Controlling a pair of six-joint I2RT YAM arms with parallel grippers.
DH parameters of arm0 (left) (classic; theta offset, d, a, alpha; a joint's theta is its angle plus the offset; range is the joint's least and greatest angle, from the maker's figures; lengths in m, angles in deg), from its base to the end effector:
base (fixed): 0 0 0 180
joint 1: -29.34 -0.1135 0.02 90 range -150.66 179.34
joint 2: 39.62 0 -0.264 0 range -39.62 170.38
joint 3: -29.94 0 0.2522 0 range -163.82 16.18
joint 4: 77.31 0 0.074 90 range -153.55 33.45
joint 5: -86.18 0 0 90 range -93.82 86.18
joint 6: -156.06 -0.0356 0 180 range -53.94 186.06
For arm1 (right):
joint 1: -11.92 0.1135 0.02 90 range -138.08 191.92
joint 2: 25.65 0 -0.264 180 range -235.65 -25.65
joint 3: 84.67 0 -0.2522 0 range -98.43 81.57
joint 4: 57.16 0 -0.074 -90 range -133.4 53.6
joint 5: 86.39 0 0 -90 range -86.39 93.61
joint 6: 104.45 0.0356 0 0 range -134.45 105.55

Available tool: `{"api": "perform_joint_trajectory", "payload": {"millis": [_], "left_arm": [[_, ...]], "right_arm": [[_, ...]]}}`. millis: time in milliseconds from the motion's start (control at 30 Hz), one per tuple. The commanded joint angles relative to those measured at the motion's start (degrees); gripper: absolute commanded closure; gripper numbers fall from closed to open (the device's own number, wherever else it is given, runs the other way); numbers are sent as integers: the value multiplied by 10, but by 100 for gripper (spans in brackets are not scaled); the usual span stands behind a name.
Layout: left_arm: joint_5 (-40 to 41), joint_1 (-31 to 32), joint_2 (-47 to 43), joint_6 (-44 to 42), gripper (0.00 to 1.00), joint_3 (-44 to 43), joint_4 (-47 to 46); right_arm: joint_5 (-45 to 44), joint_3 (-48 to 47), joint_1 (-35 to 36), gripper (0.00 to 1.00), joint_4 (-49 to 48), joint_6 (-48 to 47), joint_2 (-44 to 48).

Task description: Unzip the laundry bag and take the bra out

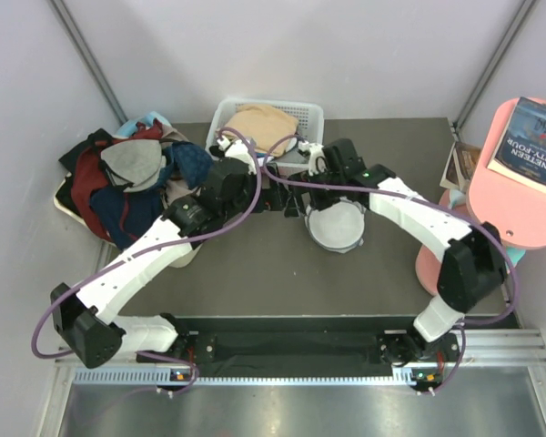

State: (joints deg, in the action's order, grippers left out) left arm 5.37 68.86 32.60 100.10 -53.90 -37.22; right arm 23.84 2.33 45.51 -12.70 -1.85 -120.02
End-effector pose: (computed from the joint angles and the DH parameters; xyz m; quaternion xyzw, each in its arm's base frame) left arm 0.2214 -0.1753 0.3637 0.0000 0.8575 -0.2501 0.4496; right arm 0.2990 0.2133 0.2937 -0.2311 0.8849 0.2949 0.2766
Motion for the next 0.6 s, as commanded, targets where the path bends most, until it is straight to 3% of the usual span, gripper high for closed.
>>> {"api": "perform_joint_trajectory", "payload": {"millis": [0,200,267,367,567], "left_arm": [[65,-28,-48,-12,1,-6,-7],[5,-37,-81,-56,1,-9,-41],[4,-38,-72,-85,1,-24,-10],[29,-38,-36,-127,1,-65,68],[6,-38,1,-158,1,-92,103]], "right_arm": [[12,46,-98,0,-3,43,96],[17,96,-166,0,-6,46,161],[17,91,-172,0,3,43,175],[13,63,-173,0,16,37,185],[37,-18,-172,0,44,49,169]]}}
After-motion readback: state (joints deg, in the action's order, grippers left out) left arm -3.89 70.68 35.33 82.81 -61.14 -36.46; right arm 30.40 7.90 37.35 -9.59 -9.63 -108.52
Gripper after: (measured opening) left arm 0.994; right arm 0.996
